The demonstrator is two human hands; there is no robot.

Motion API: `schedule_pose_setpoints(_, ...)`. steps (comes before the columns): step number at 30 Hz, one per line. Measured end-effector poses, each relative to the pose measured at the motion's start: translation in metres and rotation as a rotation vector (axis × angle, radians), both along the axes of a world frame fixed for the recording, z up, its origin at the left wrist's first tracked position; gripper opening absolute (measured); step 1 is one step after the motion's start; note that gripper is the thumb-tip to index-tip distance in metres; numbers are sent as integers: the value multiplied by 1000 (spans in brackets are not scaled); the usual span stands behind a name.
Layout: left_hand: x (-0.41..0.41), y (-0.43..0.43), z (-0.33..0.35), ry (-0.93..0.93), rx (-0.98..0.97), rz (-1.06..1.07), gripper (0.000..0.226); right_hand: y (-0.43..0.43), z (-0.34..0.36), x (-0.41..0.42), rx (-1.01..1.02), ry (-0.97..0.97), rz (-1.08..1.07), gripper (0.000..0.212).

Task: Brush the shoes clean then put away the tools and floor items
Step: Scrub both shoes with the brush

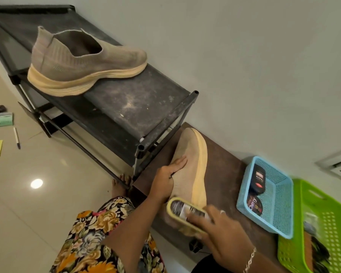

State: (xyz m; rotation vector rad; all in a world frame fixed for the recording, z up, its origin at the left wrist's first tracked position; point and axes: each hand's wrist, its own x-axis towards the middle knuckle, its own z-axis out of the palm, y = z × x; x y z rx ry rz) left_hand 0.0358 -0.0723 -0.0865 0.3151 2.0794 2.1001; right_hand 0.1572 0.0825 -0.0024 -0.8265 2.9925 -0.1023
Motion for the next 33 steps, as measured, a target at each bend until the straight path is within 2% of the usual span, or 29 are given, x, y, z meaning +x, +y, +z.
schedule_pose_setpoints(2,0,2,-1,18,-18,-13,61,6,1,-7,90,50,91,57)
schedule_pose_setpoints(3,0,2,-1,21,-16,-16,60,11,2,-23,126,89,70,54)
schedule_pose_setpoints(6,1,2,2,13,-18,-3,59,30,14,-97,32,144,-239,46)
schedule_pose_setpoints(8,3,2,4,20,-12,4,56,35,12,-123,-5,129,-353,47)
schedule_pose_setpoints(10,3,1,4,2,-8,36,51,20,5,-112,-42,203,-296,46)
schedule_pose_setpoints(13,1,-1,4,-44,5,34,44,2,1,-45,-59,22,-140,42)
schedule_pose_setpoints(15,1,0,6,-31,17,-7,47,5,-1,-12,29,25,58,49)
schedule_pose_setpoints(17,2,0,8,-12,2,-28,47,13,3,-19,134,92,222,58)
schedule_pose_setpoints(19,1,-1,8,-23,-2,-31,47,24,8,-55,162,178,171,53)
schedule_pose_setpoints(22,1,-2,9,-9,-41,-7,51,36,20,-117,64,206,-170,46)
schedule_pose_setpoints(24,2,-4,7,-5,-31,1,51,33,17,-126,9,204,-251,46)
schedule_pose_setpoints(26,1,-4,4,-23,-49,29,46,19,9,-103,-15,184,-188,44)
schedule_pose_setpoints(29,-1,-6,2,-53,-30,-6,49,-1,5,-35,-40,16,-55,41)
schedule_pose_setpoints(31,-1,-5,4,-39,-40,-22,49,0,3,-10,49,33,103,43)
schedule_pose_setpoints(33,-1,-4,5,-36,-29,-34,48,10,5,-22,115,103,209,50)
